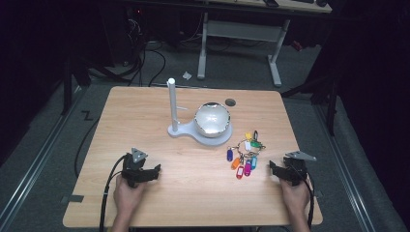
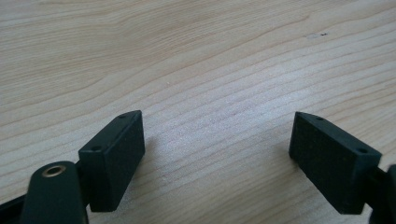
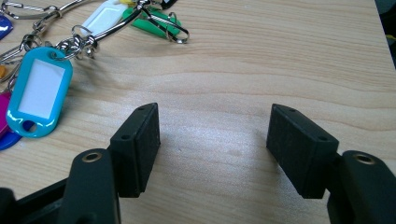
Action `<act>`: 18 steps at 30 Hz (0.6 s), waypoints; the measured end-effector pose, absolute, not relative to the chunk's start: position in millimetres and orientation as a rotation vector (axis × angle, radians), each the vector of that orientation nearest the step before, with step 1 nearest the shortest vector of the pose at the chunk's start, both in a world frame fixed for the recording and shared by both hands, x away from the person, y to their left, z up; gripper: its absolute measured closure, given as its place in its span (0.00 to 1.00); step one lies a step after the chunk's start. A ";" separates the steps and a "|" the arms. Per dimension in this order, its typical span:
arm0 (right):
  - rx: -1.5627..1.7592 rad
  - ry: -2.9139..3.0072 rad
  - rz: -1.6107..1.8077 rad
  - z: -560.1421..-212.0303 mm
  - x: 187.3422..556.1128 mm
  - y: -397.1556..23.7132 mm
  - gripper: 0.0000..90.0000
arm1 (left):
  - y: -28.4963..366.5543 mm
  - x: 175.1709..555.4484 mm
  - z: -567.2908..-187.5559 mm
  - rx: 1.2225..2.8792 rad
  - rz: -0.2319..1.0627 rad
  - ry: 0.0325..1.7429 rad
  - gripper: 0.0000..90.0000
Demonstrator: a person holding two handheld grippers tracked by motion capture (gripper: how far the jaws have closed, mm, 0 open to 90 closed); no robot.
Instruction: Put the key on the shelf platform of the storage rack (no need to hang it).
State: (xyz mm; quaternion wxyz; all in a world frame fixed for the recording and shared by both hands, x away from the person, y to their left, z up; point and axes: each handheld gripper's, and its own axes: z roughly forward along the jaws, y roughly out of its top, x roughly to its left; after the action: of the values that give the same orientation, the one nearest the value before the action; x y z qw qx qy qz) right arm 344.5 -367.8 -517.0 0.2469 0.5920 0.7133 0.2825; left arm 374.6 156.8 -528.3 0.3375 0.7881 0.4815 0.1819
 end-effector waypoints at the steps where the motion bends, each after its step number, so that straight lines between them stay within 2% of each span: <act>1: 1.614 1.946 0.771 -517.0 344.5 -367.7 0.39 | 156.8 374.6 -528.3 2.053 0.474 1.255 0.21; 18: 1.617 1.946 0.771 -516.9 343.6 -366.6 0.39 | 156.8 374.5 -528.2 2.055 0.474 1.256 0.21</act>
State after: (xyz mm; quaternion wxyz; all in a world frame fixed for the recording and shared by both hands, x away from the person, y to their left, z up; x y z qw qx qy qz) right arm 343.6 -366.6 -516.9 0.2457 0.5925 0.7132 0.2826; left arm 374.5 156.8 -528.2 0.3370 0.7882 0.4817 0.1818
